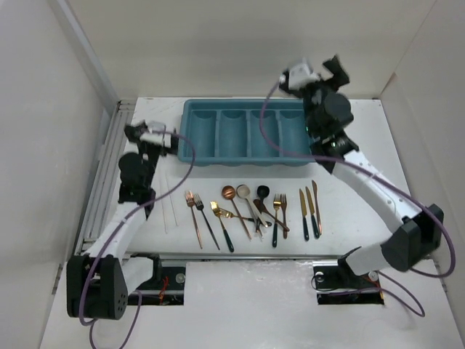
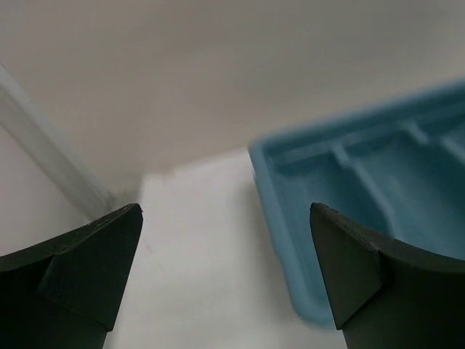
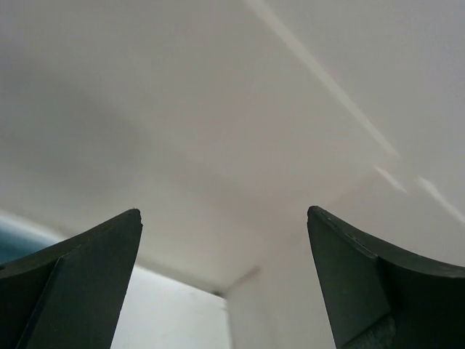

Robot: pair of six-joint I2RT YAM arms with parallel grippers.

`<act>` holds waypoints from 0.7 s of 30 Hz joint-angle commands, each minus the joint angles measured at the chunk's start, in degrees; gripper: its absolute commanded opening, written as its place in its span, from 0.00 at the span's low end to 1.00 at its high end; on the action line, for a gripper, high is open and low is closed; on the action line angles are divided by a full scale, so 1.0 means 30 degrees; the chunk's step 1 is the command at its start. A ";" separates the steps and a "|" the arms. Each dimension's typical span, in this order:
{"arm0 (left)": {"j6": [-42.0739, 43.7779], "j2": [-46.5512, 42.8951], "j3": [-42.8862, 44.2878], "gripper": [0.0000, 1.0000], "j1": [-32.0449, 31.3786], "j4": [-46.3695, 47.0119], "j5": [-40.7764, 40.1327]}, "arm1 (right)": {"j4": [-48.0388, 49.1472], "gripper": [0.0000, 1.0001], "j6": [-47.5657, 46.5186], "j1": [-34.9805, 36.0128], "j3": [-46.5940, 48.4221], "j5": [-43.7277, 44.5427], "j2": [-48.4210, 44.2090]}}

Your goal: Sort the eating utensils into containers

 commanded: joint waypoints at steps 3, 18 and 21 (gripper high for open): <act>0.0439 0.2014 1.0676 0.99 -0.0245 -0.9380 -0.6535 | -0.1520 1.00 -0.1718 -0.0195 0.8590 1.4761 0.4190; -0.6446 0.8241 1.4167 0.53 0.2507 -2.9453 -0.1403 | -2.0332 0.90 1.7209 0.0625 0.9271 -0.1639 0.2851; -0.5863 0.8473 1.4167 0.62 0.3038 -3.0241 -0.2041 | -2.0129 0.90 1.7970 0.1706 0.7753 -0.0791 0.1741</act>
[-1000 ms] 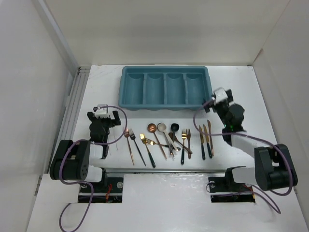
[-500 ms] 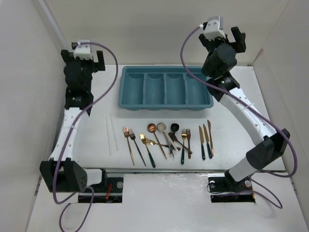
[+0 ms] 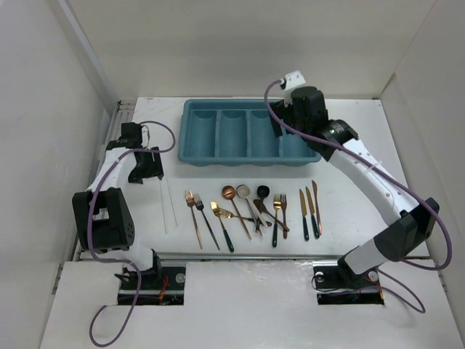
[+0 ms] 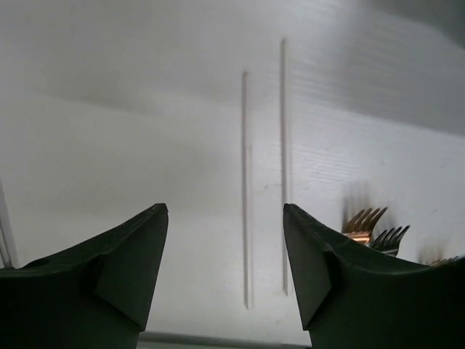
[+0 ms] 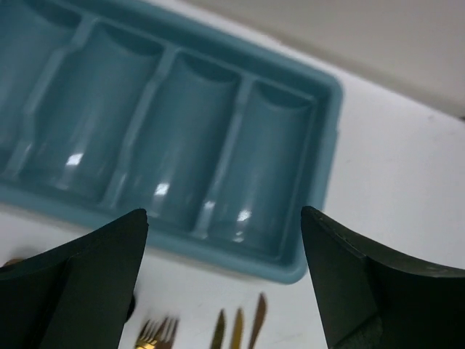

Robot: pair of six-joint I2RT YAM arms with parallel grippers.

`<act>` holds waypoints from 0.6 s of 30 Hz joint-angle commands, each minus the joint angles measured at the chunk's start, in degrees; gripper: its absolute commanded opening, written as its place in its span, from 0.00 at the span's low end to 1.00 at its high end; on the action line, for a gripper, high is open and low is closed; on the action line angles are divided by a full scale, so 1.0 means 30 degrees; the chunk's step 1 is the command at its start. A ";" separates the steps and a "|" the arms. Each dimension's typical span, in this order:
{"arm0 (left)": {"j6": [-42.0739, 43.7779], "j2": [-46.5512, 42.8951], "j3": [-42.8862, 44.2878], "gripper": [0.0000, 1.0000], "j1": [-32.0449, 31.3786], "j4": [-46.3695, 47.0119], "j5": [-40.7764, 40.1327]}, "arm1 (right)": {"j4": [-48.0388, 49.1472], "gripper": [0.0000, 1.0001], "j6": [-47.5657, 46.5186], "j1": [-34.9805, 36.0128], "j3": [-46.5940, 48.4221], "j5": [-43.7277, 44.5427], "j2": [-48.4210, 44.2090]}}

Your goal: Sort the eating utensils into containers

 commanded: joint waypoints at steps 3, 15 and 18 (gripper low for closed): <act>0.0385 0.0632 0.1498 0.62 0.0597 -0.2787 0.0903 | -0.0397 0.90 0.3599 0.1316 -0.2691 -0.0238 -0.2805; 0.0387 0.4853 0.2147 0.51 -0.0428 -0.3434 0.0765 | -0.1563 0.90 0.5039 0.1492 -0.4922 0.2396 -0.5327; 0.0211 0.5324 0.2147 0.49 -0.0428 -0.3434 0.0531 | -0.2091 0.90 0.5215 0.1492 -0.4717 0.2894 -0.5327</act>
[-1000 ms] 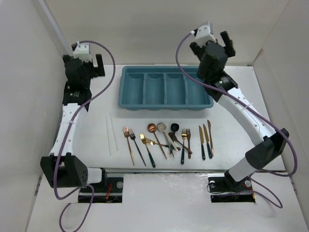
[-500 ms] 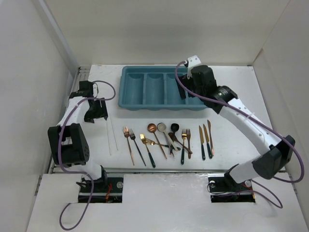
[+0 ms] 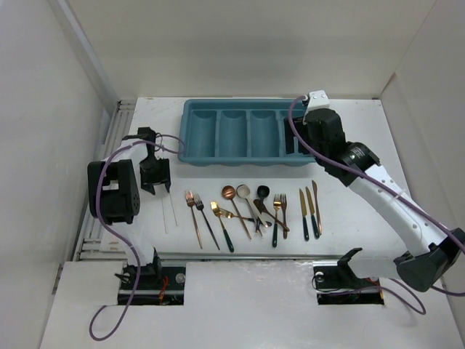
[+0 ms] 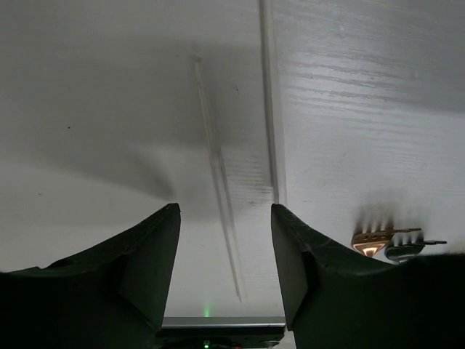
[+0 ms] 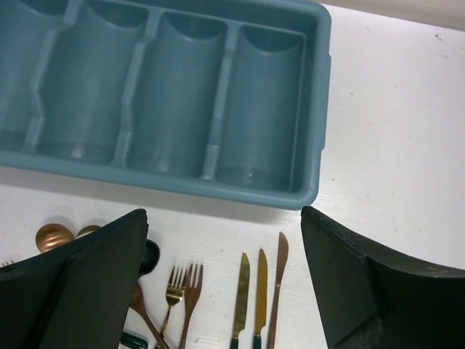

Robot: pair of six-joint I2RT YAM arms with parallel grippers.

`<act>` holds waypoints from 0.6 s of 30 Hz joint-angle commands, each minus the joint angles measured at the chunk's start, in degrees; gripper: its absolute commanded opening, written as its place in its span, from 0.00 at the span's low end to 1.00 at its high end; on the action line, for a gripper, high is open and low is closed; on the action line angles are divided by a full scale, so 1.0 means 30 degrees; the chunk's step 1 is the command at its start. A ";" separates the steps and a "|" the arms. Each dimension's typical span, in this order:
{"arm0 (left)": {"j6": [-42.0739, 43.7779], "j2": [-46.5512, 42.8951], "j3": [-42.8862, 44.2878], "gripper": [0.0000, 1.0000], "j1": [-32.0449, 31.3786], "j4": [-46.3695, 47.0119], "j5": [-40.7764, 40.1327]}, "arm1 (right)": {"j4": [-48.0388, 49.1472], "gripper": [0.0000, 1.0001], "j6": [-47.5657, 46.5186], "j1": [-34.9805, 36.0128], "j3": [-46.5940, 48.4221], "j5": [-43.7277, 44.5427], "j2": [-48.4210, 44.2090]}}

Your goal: Sort the eating utensils into containers

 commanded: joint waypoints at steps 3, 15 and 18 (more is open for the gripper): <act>-0.0174 0.0481 0.0428 0.46 -0.0035 -0.0687 -0.0725 | -0.0885 0.90 0.0625 -0.0009 0.0543 0.1405 -0.0191; -0.0381 0.2853 -0.0334 0.00 0.1166 -0.0013 -0.1078 | -0.1473 0.90 0.0275 -0.0009 0.2213 0.3542 0.0979; -0.0381 0.3906 0.1039 0.00 0.1635 -0.0013 -0.1313 | -0.1295 0.90 -0.0105 -0.0009 0.2681 0.3544 0.1593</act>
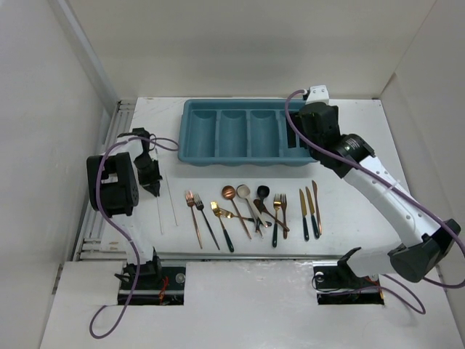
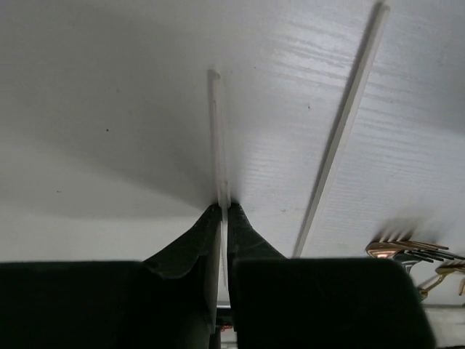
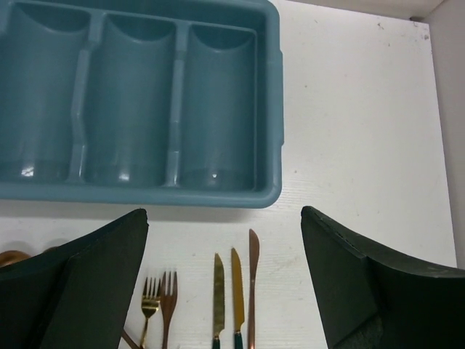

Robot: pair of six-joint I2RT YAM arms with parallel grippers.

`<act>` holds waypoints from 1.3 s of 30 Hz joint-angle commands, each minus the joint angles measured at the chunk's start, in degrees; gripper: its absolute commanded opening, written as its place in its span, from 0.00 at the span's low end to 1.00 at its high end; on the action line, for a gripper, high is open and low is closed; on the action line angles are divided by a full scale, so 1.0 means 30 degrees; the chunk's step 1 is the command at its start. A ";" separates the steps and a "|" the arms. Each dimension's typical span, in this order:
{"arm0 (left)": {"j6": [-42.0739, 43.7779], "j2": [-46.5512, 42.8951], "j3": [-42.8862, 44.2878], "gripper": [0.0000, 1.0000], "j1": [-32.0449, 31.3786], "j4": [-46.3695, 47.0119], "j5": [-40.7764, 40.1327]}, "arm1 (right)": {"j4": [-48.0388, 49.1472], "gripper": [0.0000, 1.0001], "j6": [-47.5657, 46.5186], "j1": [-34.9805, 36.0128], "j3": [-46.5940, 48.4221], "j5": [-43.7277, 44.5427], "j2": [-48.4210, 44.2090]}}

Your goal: Sort the eating utensils into containers

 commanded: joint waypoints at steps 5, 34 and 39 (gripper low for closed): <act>0.1159 0.3497 0.4294 0.00 0.1246 0.2187 -0.2413 | 0.0928 0.90 -0.0924 -0.0009 0.1879 0.0951 0.1337; 0.2075 0.4847 0.3917 0.00 0.2034 0.1286 -0.1108 | 0.1516 0.91 -0.1483 -0.0185 0.1499 0.0511 0.0548; 0.1193 0.3534 0.8545 0.00 0.2242 0.0232 0.0683 | 0.1982 0.91 -0.1483 -0.0359 0.1062 0.0279 0.0548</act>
